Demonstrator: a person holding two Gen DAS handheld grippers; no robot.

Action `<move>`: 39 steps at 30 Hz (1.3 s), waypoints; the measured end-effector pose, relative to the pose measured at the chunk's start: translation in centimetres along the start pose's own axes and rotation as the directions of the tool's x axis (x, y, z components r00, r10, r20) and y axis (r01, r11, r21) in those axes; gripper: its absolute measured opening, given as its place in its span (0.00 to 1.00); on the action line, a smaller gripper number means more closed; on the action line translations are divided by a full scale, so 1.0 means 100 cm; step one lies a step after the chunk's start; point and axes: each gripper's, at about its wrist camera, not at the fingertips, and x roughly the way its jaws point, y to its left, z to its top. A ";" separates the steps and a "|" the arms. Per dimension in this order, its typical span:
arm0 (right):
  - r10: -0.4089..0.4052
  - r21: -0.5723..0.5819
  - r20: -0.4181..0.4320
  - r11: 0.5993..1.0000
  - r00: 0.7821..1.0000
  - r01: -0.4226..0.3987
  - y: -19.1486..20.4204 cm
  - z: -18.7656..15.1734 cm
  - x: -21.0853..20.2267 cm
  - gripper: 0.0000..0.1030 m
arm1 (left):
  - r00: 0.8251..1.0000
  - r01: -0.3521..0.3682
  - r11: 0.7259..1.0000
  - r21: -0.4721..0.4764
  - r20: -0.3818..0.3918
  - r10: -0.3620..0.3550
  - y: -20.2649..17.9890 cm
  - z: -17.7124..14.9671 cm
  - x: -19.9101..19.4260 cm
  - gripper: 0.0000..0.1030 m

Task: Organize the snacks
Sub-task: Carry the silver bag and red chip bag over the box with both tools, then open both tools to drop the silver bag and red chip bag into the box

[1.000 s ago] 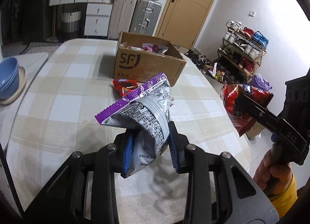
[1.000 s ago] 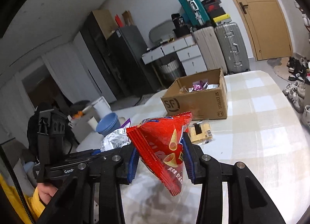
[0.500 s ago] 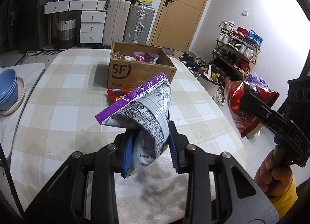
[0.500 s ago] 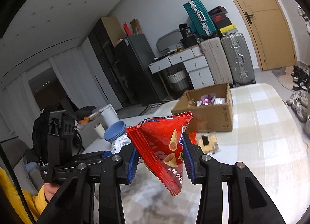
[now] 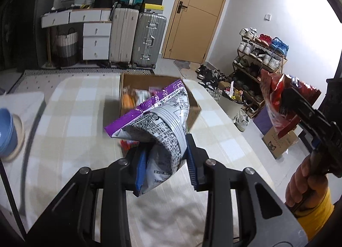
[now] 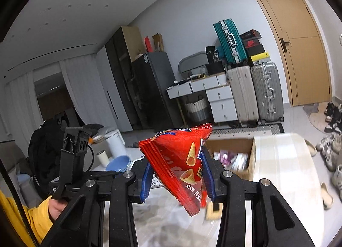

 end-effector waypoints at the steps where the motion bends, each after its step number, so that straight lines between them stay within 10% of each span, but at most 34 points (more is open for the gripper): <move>1: -0.008 -0.011 -0.001 1.000 1.000 0.008 -0.002 0.007 0.007 0.39 | 1.000 -0.002 1.000 -0.001 0.001 0.002 0.003 0.009 0.003 0.28; 22: -0.087 0.117 -0.237 0.986 0.968 0.117 -0.124 0.074 0.210 0.40 | 0.996 -0.076 0.992 0.104 -0.047 0.082 -0.001 0.201 0.157 0.28; 39: -0.146 0.106 -0.360 0.975 0.921 0.196 -0.163 0.031 0.257 0.40 | 0.969 -0.103 0.990 0.101 -0.216 0.122 0.038 0.182 0.298 0.29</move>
